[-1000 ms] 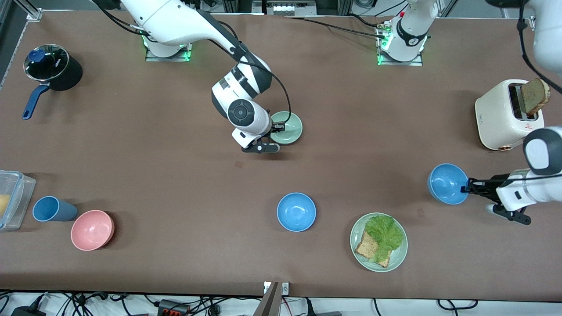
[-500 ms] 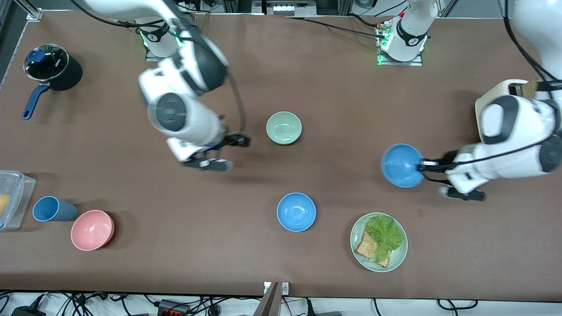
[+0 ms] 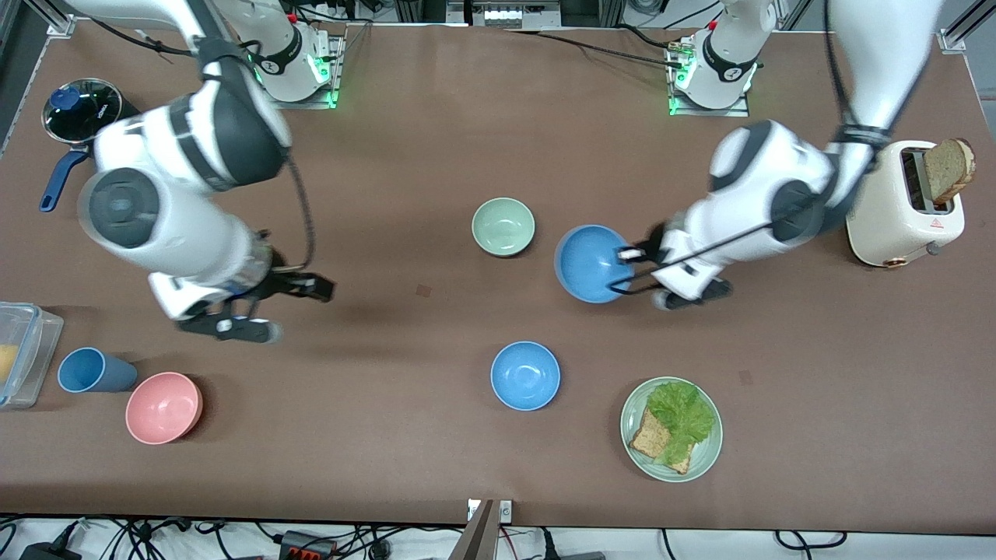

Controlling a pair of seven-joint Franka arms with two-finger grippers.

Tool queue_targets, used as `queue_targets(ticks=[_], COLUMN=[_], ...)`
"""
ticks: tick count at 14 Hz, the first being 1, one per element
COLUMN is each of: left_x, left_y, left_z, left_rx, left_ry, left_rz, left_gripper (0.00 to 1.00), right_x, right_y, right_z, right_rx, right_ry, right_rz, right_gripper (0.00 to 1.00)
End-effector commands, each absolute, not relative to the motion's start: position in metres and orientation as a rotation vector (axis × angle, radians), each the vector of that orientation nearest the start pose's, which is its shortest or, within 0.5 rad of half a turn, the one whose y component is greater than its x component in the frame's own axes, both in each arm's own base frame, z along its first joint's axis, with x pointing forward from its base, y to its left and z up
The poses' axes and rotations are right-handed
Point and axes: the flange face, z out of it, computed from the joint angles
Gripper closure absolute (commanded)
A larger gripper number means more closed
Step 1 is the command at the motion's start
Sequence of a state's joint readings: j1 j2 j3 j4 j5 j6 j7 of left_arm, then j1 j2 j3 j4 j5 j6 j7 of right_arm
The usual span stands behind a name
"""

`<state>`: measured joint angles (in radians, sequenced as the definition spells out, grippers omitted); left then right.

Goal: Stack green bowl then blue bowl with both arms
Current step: 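Release the green bowl while the left gripper carries the blue bowl, then lower the blue bowl into the green bowl and open the left gripper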

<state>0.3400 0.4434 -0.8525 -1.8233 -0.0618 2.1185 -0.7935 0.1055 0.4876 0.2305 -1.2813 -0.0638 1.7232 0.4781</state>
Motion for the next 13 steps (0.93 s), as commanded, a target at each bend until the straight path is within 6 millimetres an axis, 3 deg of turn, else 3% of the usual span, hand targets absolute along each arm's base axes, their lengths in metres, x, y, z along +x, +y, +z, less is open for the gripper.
queue_targets(ticks=[1,3,5,6,8,10,13], left_x=[0.522,0.507,0.48,0.472,0.462,0.449,0.441], left_y=[-0.325,-0.34,-0.365,-0.368,-0.369,-0.381,-0.392], left_z=[0.363,0.353,0.341,0.334,0.32,0.31,0.301], left_rx=[-3.315,-3.298,-3.283,-3.273,-3.272,-3.297,-3.306], left_ry=[-0.774,-0.829,-0.84,-0.823,-0.824,-0.854,-0.816], left_rz=[0.323,0.331,0.323,0.308,0.285,0.272,0.274], left_gripper=[1.0,1.0,1.0,1.0,1.0,1.0,1.0], right_x=[0.668,0.671,0.67,0.667,0.654,0.641,0.633], right_y=[0.147,0.102,0.063,0.033,-0.003,-0.035,-0.043], right_z=[0.505,0.515,0.529,0.54,0.563,0.572,0.585], right_rx=[-3.128,-3.157,-3.176,-3.178,-3.172,-3.144,-3.136], right_ry=[0.229,0.206,0.097,0.128,0.147,0.116,0.085], right_rz=[0.015,-0.007,-0.039,-0.059,-0.093,-0.044,-0.037], right_gripper=[0.0,0.0,0.0,0.0,0.0,0.0,0.0])
